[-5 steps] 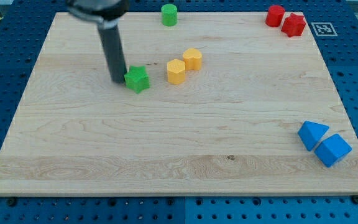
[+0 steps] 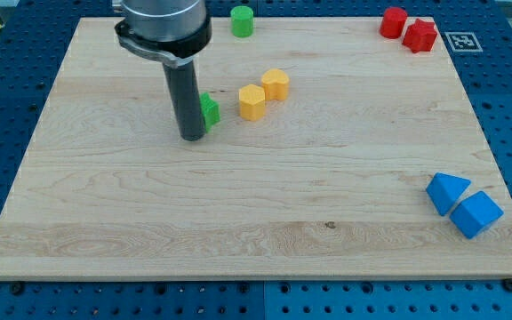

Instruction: Move the green star diagonally top left to the yellow blocks

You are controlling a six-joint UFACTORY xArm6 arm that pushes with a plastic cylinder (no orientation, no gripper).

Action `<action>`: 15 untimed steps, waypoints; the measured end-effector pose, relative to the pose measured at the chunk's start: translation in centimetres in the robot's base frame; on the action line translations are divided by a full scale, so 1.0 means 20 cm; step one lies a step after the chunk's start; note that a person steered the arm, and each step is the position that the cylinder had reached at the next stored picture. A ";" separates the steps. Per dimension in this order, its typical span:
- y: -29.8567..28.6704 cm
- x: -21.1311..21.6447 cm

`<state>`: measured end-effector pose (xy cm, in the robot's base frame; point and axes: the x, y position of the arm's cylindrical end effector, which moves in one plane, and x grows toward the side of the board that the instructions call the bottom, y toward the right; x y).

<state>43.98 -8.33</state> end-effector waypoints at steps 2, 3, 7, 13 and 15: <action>0.05 -0.03; 0.03 -0.14; 0.03 -0.51; -0.38 -1.07; -0.29 -1.11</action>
<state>21.85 -14.17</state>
